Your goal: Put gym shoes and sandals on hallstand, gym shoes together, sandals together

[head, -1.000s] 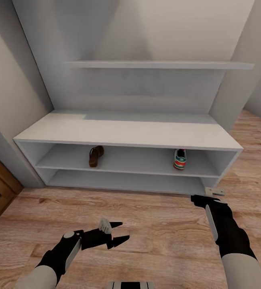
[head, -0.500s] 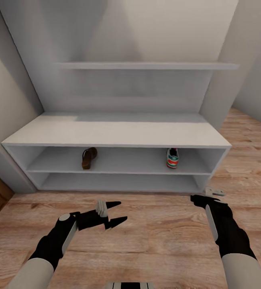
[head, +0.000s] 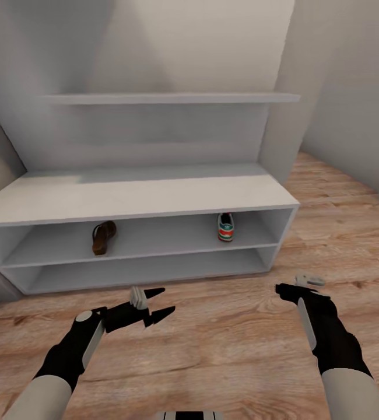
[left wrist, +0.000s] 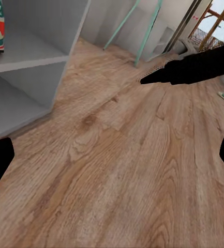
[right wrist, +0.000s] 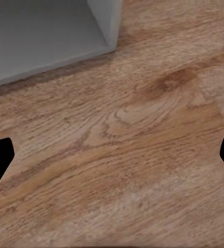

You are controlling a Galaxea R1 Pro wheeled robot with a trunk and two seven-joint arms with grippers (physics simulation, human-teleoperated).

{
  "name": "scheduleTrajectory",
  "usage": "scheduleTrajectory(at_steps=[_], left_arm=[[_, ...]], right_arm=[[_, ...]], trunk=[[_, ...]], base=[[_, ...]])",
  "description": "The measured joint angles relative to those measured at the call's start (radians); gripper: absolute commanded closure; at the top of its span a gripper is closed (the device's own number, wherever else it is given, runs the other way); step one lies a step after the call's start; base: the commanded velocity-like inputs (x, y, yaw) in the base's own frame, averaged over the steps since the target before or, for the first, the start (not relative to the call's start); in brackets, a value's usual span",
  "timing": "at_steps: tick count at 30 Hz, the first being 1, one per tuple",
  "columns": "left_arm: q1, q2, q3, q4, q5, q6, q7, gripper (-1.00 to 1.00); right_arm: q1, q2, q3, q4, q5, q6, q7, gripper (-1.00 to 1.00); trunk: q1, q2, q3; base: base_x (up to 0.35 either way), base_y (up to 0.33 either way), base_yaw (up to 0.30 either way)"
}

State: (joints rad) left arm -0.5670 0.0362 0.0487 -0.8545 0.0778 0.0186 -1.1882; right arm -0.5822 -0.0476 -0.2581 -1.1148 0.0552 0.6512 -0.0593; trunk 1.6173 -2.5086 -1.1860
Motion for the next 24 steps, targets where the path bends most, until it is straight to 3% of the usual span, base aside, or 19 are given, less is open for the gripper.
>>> scheduleTrajectory(at_steps=[5,9,10,17,22,24], left_arm=[[0.0,0.002,0.007,0.0,0.0,-0.001,0.021,-1.0],[0.0,0.002,0.009,0.0,0.0,-0.002,0.029,-1.0],[0.0,0.002,0.009,0.0,0.0,-0.002,0.03,-1.0],[0.001,0.002,0.01,0.017,-0.001,-0.002,0.041,-1.0],[0.003,0.003,0.01,0.079,-0.004,-0.003,0.187,-1.0],[0.009,0.003,0.009,0.172,-0.006,-0.015,0.279,-1.0]], right_arm=[[0.0,0.0,-0.001,0.001,-0.091,0.001,0.005,-1.0],[0.0,0.0,-0.001,0.0,-0.218,0.0,0.006,-1.0],[0.0,0.0,-0.001,0.001,-0.232,-0.006,0.006,-1.0],[0.0,0.0,0.001,0.002,-0.244,-0.184,0.003,-1.0],[0.002,0.0,0.001,0.005,-0.235,-0.245,0.0,-1.0],[0.003,0.0,0.001,0.03,-0.234,-0.258,0.001,-1.0]], trunk=[[0.0,0.0,0.003],[0.0,0.0,0.006],[0.0,0.0,0.006],[0.0,0.0,0.011],[0.0,0.0,0.014],[0.0,0.0,0.015]], base=[[0.0,0.0,-0.276],[0.0,0.0,-0.276],[0.0,0.0,-0.276],[0.0,0.0,-0.276],[0.0,0.0,-0.277],[0.0,0.0,-0.277]])
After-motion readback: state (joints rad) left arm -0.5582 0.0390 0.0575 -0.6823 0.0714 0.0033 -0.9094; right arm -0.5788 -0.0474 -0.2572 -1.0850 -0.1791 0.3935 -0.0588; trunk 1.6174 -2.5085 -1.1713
